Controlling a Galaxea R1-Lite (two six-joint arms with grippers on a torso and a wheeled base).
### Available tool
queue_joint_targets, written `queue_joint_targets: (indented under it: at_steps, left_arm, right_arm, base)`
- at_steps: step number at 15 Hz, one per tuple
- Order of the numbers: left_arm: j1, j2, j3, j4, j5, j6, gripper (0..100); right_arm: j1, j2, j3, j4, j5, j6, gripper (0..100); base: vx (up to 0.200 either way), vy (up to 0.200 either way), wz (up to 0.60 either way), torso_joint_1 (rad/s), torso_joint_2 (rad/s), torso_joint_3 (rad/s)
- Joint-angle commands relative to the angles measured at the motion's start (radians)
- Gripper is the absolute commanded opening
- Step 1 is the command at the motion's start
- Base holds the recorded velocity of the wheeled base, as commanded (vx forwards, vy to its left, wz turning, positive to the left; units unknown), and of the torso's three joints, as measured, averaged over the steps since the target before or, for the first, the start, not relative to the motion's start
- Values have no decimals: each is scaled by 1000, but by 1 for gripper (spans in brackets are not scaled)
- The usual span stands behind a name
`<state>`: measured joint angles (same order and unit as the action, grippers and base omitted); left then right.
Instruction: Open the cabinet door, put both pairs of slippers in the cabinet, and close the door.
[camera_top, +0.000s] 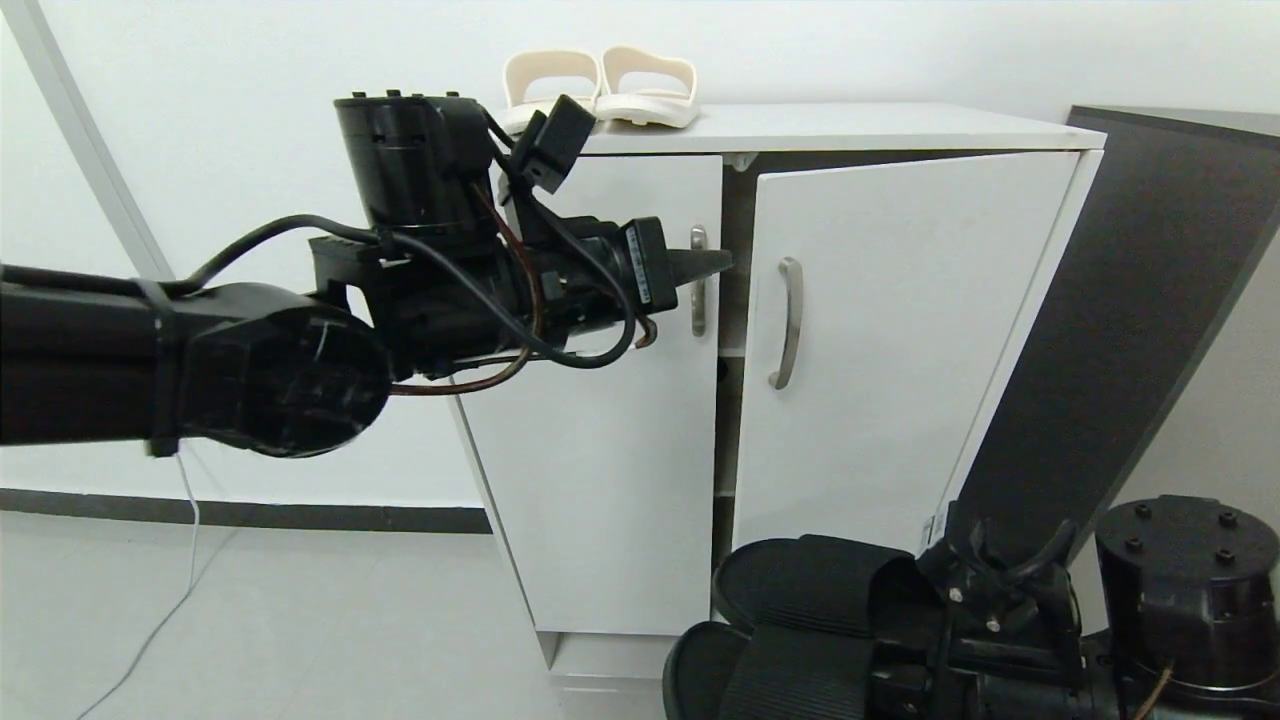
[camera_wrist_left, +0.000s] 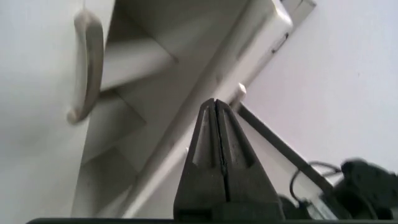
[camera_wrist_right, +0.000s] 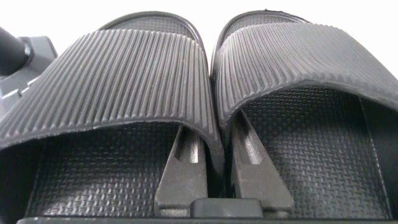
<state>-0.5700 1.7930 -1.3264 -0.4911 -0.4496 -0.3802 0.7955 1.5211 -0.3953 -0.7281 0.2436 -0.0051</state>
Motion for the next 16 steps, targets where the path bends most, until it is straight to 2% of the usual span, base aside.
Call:
queue_joint_targets:
  at_steps: [1, 2, 5, 8, 9, 12, 14, 16]
  left_arm:
    - [1, 108, -91, -6, 0, -14, 0]
    - [1, 151, -149, -1, 2, -25, 0]
    - [-2, 220, -246, -1, 2, -68, 0]
    - [-8, 235, -263, -3, 5, -69, 0]
    - [-18, 235, -257, -4, 14, -71, 0]
    - [-65, 201, -177, -40, 58, -65, 0]
    - [-154, 140, -24, -156, 60, -65, 0]
    - [-208, 118, 62, -238, 60, -65, 0]
  right_arm:
    - [1, -4, 6, -1, 0, -1, 0]
    - [4, -5, 7, -1, 2, -3, 0]
    - [16, -4, 9, -1, 0, -3, 0]
    - [19, -1, 18, -1, 2, -4, 0]
    - [31, -1, 23, -1, 2, -4, 0]
    - [59, -7, 46, -2, 2, -23, 0]
    - [74, -15, 61, -2, 3, -55, 0]
    - [82, -25, 67, -2, 3, -56, 0]
  base:
    - [0, 0, 0, 0, 0, 0]
    - [0, 0, 0, 0, 0, 0]
    - [0, 0, 0, 0, 0, 0]
    - [0, 0, 0, 0, 0, 0]
    - [-200, 0, 0, 2, 2, -2]
    - [-200, 0, 0, 9, 1, 2]
    - [-200, 0, 0, -2, 2, 5]
    - [-200, 0, 0, 5, 0, 5]
